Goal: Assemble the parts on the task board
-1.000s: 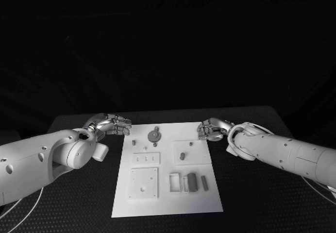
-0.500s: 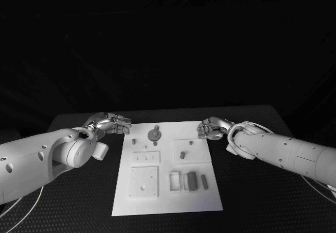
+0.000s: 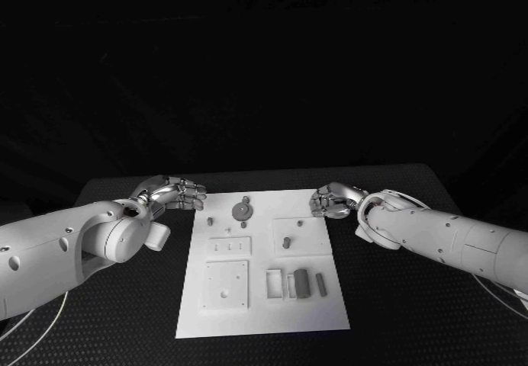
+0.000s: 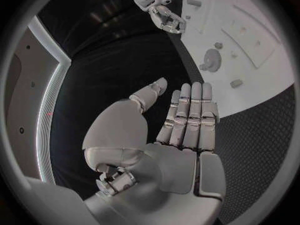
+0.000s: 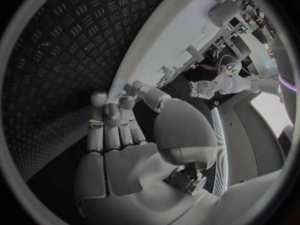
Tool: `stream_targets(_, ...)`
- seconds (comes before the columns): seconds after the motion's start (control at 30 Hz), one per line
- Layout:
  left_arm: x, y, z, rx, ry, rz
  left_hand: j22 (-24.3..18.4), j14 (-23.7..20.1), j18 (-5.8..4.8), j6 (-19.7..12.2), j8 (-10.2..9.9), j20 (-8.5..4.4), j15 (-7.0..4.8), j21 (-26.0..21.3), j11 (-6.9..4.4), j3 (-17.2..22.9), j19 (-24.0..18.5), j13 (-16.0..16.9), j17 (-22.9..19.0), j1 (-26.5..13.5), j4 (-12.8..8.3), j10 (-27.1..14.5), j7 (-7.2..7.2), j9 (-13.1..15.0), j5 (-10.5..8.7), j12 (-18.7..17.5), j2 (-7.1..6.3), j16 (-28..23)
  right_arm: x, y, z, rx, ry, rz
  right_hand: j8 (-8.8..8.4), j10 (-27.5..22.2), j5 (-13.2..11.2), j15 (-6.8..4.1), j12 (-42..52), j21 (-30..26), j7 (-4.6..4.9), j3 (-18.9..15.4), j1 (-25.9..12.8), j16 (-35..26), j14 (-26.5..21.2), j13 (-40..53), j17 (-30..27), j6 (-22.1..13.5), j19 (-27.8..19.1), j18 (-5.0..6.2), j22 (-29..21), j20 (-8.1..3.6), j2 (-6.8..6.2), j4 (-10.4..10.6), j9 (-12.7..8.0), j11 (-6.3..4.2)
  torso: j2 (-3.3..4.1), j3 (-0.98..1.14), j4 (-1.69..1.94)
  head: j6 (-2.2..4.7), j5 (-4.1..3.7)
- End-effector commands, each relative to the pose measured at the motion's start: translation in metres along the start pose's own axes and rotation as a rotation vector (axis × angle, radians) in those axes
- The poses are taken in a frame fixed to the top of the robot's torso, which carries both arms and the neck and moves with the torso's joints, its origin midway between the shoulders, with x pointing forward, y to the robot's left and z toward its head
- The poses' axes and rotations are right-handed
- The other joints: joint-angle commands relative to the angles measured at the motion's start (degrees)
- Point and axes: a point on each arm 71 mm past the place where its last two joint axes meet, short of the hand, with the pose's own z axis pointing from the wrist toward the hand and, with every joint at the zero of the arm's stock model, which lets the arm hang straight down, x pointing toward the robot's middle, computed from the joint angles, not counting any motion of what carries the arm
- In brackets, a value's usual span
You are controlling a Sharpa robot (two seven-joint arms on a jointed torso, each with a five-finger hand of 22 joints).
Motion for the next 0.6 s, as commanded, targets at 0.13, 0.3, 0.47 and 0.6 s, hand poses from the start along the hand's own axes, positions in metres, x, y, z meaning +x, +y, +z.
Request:
stream_targets(0.13, 0.0017, -0.0013, -0.0002, 0.008, 0.014, 0.003, 0.10, 0.30, 0.74, -0.07, -0.33, 0.00, 0.12, -0.28, 0.07, -0.31, 0.31, -0.06, 0.08, -0.33, 0.10, -0.18, 0.08, -0.08, -0.30, -0.40, 0.04, -0.27, 0.0004, 0.0018, 0.0002, -0.013, -0.005, -0.010, 0.61, -1.28, -0.18, -0.88, 0.41, 0.39, -2.02, -0.02, -0.05, 0.32, 0.22, -0.11, 0.08, 12.38, 0.42, 0.36, 0.98, -0.37, 1.01, -0.39, 0.61, -2.59, 0.02, 0.02, 0.00, -0.09, -0.08)
stream_targets(0.3, 0.0016, -0.0013, -0.0001, 0.009, 0.013, 0.003, 0.11, 0.30, 0.73, -0.07, -0.34, 0.00, 0.13, -0.30, 0.07, -0.31, 0.31, -0.05, 0.09, -0.31, 0.10, -0.17, 0.07, -0.08, -0.31, -0.41, 0.03, -0.29, -0.0009, 0.0018, 0.0004, -0.013, -0.025, -0.016, 1.13, -0.46, -0.15, -1.18, 0.75, 0.69, -2.35, 0.15, -0.04, 0.60, 0.82, -0.07, 0.11, 12.94, 0.93, 0.36, 0.98, -0.66, 2.00, -0.78, 1.27, -2.95, -0.01, -0.01, 0.02, -0.16, -0.15)
stream_targets(0.47, 0.0014, -0.0013, -0.0001, 0.009, 0.014, 0.003, 0.11, 0.30, 0.73, -0.06, -0.34, 0.00, 0.13, -0.31, 0.06, -0.30, 0.31, -0.05, 0.10, -0.30, 0.09, -0.16, 0.06, -0.08, -0.31, -0.41, 0.03, -0.31, -0.0013, 0.0028, 0.0004, -0.014, -0.037, -0.017, 1.45, 0.23, -0.15, -1.44, 0.98, 1.07, -2.58, 0.31, -0.24, 0.87, 1.44, -0.05, 0.14, 13.39, 1.47, 0.36, 1.00, -0.99, 2.57, -1.30, 1.74, -3.20, -0.03, 0.01, 0.02, -0.21, -0.11)
stream_targets(0.6, 0.0017, -0.0014, 0.0000, 0.010, 0.017, 0.005, 0.13, 0.32, 0.73, 0.05, -0.29, 0.01, 0.15, -0.33, 0.03, -0.29, 0.34, -0.02, 0.13, -0.30, 0.14, -0.04, -0.01, -0.05, -0.32, -0.39, 0.10, -0.33, -0.0022, 0.0040, 0.0005, -0.010, -0.059, -0.018, 1.64, 0.67, -0.14, -1.57, 1.14, 1.27, -2.75, 0.43, -0.39, 1.04, 1.80, -0.02, 0.18, 13.73, 1.76, 0.36, 0.99, -1.19, 2.71, -1.61, 1.99, -3.38, -0.01, 0.02, -0.02, -0.14, -0.13)
